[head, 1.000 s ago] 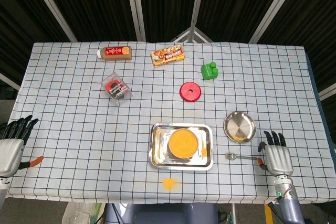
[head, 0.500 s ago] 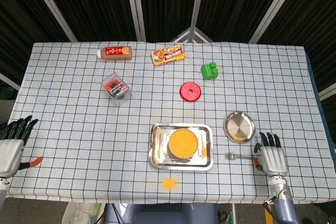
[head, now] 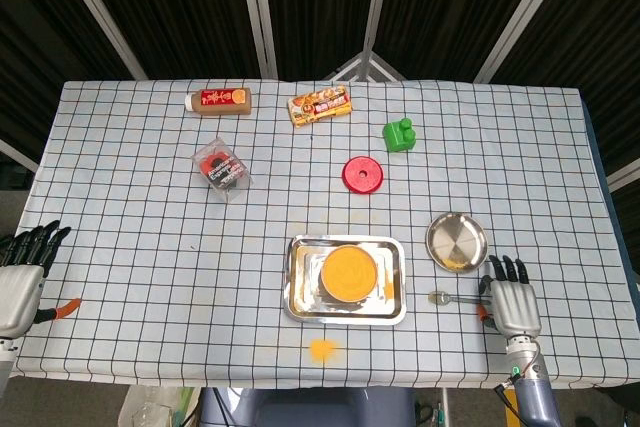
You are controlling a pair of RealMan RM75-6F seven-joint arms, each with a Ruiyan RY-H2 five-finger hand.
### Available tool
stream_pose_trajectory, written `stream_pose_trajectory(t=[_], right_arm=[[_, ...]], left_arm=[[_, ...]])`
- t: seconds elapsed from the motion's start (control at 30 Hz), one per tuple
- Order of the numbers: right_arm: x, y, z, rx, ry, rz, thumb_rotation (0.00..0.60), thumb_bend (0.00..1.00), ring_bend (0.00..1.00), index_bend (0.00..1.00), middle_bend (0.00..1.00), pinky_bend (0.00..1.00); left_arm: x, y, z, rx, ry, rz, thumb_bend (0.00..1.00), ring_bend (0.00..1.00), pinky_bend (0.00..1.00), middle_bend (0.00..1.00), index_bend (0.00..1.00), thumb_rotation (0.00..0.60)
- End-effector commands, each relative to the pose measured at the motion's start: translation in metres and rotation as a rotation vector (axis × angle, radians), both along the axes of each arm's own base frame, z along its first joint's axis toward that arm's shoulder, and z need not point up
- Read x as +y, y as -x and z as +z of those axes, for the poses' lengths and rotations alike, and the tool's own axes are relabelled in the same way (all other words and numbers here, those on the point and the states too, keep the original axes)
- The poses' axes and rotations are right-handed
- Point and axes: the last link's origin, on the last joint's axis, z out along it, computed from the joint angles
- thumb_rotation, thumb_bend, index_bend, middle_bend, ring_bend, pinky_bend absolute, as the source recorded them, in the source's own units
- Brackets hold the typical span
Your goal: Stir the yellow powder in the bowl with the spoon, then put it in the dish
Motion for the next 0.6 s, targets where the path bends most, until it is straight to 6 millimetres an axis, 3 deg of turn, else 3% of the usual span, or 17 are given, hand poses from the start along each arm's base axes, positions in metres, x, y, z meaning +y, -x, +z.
stream_pose_trajectory(t=[0.03,0.3,0.6], right_arm=[[0.0000,0.0013,-0.0008,0.004,-0.003,-0.004,0.600,0.36,0.00,0.51,0.12,0.00],[-0.0025,0.0052,-0.0013,0.002,0.005,-0.027,0.600,0.37,0.00,0.54,0.13,0.00],[-0.0026,0.0054,-0.0012,-0.010,0.001,-0.038,0.600,0.46,0.00,0.61,0.13,0.00]], left_arm=[[0.0000,0.0005,0.0001,0.001,0.000,0.003,0.00,0.00,0.00,0.00,0.00,0.600],[0.0009,0.0017,0.0002,-0.001,-0.002,0.010,0.00,0.00,0.00,0.00,0.00,0.600],[0.0015,0.0030,0.0003,-0.006,-0.003,0.020,0.00,0.00,0.00,0.00,0.00,0.600]])
